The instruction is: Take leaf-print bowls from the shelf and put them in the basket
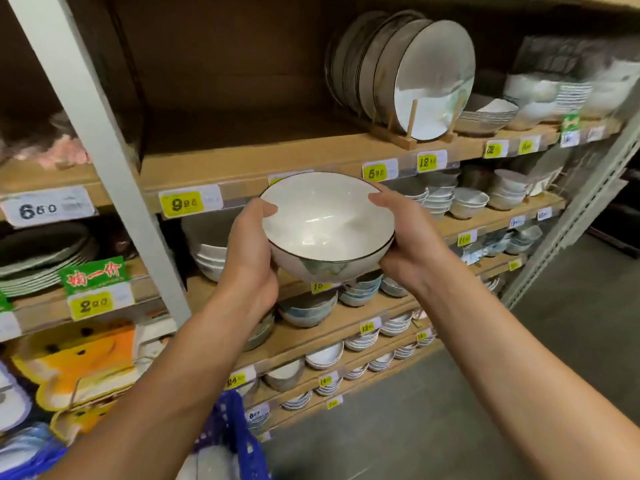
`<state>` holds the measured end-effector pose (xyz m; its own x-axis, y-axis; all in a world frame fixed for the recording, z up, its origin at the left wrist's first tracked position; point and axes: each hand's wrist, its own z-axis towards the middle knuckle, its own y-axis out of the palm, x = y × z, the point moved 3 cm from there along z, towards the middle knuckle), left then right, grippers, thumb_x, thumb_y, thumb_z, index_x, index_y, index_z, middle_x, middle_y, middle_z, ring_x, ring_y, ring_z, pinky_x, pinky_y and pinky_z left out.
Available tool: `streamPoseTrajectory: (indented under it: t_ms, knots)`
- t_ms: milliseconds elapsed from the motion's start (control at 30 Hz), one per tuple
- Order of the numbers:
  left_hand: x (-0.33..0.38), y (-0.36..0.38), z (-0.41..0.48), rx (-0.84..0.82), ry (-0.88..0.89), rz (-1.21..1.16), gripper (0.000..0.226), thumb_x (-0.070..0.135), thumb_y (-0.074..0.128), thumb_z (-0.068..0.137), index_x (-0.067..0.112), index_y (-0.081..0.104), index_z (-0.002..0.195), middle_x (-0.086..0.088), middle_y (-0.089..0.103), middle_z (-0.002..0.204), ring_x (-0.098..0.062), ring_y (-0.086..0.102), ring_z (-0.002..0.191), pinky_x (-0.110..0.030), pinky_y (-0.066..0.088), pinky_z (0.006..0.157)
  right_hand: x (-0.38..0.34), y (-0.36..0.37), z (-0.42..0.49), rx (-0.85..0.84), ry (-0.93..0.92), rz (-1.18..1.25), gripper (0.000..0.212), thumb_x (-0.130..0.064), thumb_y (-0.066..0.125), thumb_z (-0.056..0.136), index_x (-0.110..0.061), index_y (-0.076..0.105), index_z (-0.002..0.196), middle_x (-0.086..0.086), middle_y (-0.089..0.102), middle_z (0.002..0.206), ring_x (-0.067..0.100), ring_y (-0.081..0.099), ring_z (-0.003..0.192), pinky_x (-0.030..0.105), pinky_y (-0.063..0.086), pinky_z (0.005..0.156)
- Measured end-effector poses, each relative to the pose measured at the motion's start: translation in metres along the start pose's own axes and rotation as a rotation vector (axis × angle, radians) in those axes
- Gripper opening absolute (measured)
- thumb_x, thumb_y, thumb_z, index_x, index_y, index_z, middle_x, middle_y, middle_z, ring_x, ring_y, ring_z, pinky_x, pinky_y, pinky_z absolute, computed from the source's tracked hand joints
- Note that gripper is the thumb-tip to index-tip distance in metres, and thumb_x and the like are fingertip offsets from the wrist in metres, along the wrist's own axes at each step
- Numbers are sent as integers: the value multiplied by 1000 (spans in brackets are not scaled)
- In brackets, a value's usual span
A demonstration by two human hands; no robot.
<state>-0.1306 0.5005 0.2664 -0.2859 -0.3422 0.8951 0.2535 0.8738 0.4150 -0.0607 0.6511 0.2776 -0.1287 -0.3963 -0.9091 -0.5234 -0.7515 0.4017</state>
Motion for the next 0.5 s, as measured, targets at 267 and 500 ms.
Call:
streamPoseTrajectory:
  t_ms: [267, 500]
  knots:
    - [36, 36, 36, 79, 123, 17, 23, 24, 48, 87, 22, 62, 106, -4, 67, 106, -25, 62, 102, -42, 54, 88, -40, 8, 72, -147, 82, 28, 34, -14, 49, 92, -20, 62, 123, 10, 65, 121, 33, 62, 109, 43, 56, 85]
    - [53, 67, 65, 237, 248, 43, 35, 26, 47, 86, 20, 61, 118, -5, 68, 110, -25, 64, 104, -44, 55, 90, -74, 19, 129, -345, 84, 0, 36, -7, 44, 93, -20, 65, 119, 9, 67, 119, 33, 63, 109, 49, 53, 93]
